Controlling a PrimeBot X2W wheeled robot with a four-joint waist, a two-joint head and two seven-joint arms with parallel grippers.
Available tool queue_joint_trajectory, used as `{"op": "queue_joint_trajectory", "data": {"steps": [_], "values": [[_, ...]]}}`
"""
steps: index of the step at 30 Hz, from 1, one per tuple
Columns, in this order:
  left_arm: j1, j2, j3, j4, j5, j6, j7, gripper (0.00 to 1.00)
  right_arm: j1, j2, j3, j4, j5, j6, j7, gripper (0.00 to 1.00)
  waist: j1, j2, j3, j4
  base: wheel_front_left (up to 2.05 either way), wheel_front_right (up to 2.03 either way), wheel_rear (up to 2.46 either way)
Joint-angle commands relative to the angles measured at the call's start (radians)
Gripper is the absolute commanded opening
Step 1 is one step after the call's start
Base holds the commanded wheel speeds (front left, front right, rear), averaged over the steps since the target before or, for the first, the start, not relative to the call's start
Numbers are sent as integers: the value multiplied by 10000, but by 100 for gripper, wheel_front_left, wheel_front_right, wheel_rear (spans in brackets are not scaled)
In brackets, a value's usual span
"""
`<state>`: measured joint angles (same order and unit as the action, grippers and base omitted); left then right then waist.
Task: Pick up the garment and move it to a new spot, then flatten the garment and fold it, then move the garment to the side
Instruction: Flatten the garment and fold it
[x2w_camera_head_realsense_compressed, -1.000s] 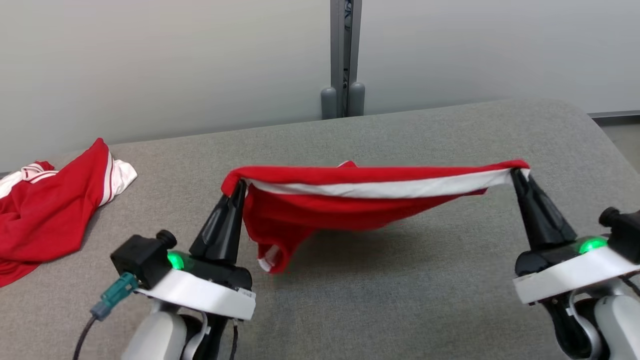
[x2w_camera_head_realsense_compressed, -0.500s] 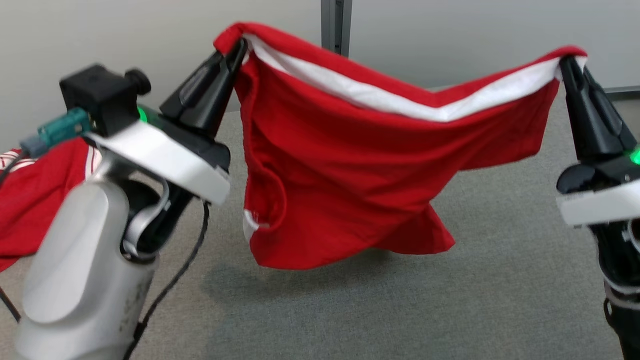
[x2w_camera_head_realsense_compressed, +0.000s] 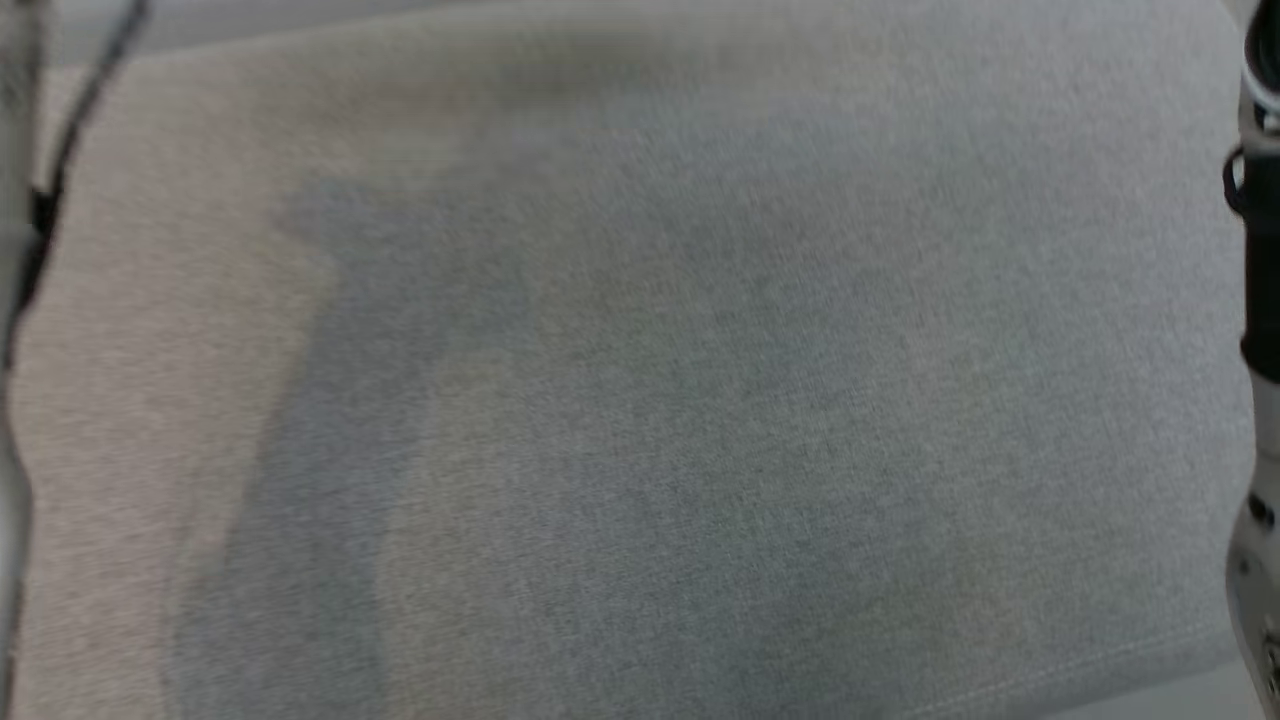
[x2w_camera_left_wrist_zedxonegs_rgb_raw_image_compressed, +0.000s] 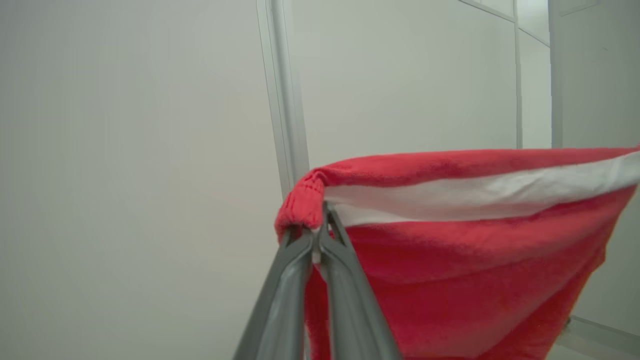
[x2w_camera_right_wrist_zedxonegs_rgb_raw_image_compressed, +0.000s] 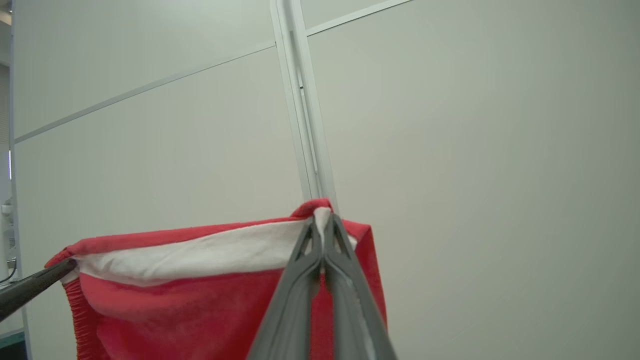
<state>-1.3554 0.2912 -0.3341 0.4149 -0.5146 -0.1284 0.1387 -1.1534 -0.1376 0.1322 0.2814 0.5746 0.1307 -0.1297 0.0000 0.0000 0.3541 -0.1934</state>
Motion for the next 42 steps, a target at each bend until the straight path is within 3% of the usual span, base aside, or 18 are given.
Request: {"op": "queue_joint_trajectory", "data": {"steps": [1, 4, 10, 18, 30, 35, 42], "values": [[-311, 86, -116, 391, 150, -21, -336, 0, -263, 153, 58, 343, -31, 3, -334, 0, 0, 0, 1098, -734, 0, 0, 0], [-706, 220, -499, 1375, 258, -22, -971, 0, -587, 496, 472, 1100, 202, 3, -791, 0, 0, 0, 1528, -863, 0, 0, 0], [60, 578, -1342, 3085, -133, -24, -1497, 0, 135, 740, 2238, 2284, 879, 3, -1191, 0, 0, 0, 1992, -875, 0, 0, 0], [685, 924, -2264, 3416, -1141, -23, -1923, 0, 995, 557, 3287, 2575, 1544, 3, -1374, 0, 0, 0, 2029, -744, 0, 0, 0], [2210, 1579, -3472, 1594, -3194, -17, -2644, 0, 3632, -109, 2680, 207, 1699, 3, -1369, 0, 0, 0, 1312, -301, 0, 0, 0], [4124, 1888, -3622, 757, -3480, 23, -3416, 0, 5398, -434, 2190, -720, 1509, 3, -1370, 0, 0, 0, 764, -3, 0, 0, 0], [7632, 1746, -3772, -875, -3646, 718, -3974, 0, 8684, -621, 1084, -2013, 1263, 3, -1371, 0, 0, 0, -199, 348, 0, 0, 0]]}}
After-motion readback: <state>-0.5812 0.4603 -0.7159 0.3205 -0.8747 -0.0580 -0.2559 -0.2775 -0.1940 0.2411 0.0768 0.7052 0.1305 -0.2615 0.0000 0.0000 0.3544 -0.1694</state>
